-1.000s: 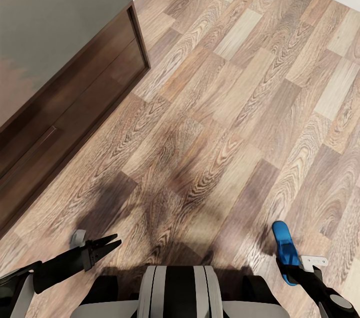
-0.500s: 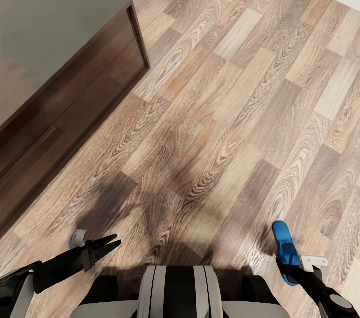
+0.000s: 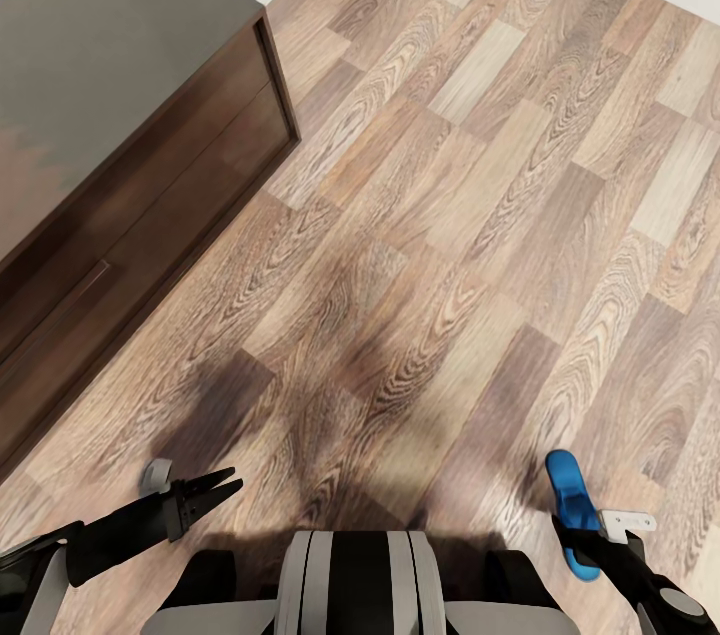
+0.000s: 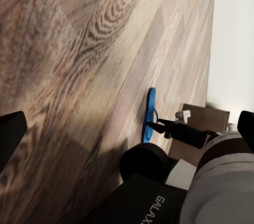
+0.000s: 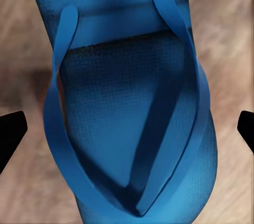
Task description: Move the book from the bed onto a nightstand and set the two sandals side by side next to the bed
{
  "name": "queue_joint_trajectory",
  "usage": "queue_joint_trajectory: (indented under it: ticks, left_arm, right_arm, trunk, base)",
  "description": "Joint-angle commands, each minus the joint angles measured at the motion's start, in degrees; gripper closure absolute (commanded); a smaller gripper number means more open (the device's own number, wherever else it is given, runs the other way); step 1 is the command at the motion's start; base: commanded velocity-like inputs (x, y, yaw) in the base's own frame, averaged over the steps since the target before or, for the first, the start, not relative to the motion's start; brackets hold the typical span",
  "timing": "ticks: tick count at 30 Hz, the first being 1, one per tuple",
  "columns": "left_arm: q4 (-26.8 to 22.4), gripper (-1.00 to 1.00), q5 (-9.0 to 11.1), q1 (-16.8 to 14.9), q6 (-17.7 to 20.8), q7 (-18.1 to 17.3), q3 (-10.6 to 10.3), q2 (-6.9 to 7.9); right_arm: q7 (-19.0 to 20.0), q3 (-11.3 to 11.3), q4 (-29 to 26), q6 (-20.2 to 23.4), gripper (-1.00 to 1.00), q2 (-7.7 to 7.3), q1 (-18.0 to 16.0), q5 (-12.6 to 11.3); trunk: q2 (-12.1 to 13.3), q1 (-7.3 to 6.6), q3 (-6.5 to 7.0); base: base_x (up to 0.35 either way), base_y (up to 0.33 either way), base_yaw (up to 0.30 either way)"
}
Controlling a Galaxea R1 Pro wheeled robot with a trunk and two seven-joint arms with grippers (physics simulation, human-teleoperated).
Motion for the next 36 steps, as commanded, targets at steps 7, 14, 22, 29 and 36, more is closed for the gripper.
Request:
queue_joint_trajectory:
  ticks: [7, 14, 22, 29, 36]
  left_arm:
    - [0.0, -1.0, 0.2, 0.0, 0.5, -0.1, 0.0, 0.0]
    - [0.0, -1.0, 0.2, 0.0, 0.5, -0.1, 0.0, 0.0]
    - [0.0, -1.0, 0.2, 0.0, 0.5, -0.1, 0.0, 0.0]
    - [0.0, -1.0, 0.2, 0.0, 0.5, -0.1, 0.1, 0.0]
    - [0.0, -1.0, 0.2, 0.0, 0.5, -0.1, 0.1, 0.0]
  right_arm:
    - [0.4, -0.2, -0.1, 0.3, -1.0, 0.04, 0.0, 0.3]
    - [0.4, -0.2, -0.1, 0.3, -1.0, 0.04, 0.0, 0.3]
    - [0.4, -0.2, -0.1, 0.3, -1.0, 0.05, 0.0, 0.3]
    - [0.4, -0.2, -0.2, 0.3, -1.0, 0.07, 0.0, 0.3]
    - [0.4, -0.1, 0.3, 0.3, -1.0, 0.12, 0.0, 0.3]
  trunk:
    - [0.0, 0.0, -0.03]
    - [0.0, 0.0, -0.03]
    - [0.0, 0.0, -0.03]
    - [0.0, 0.0, -0.03]
    - [0.0, 0.0, -0.03]
  base:
    - [0.03, 0.0, 0.0]
    - [0.002, 0.0, 0.0]
    - [0.058, 0.0, 0.0]
    - [0.099, 0.0, 0.0]
    - [0.006, 0.0, 0.0]
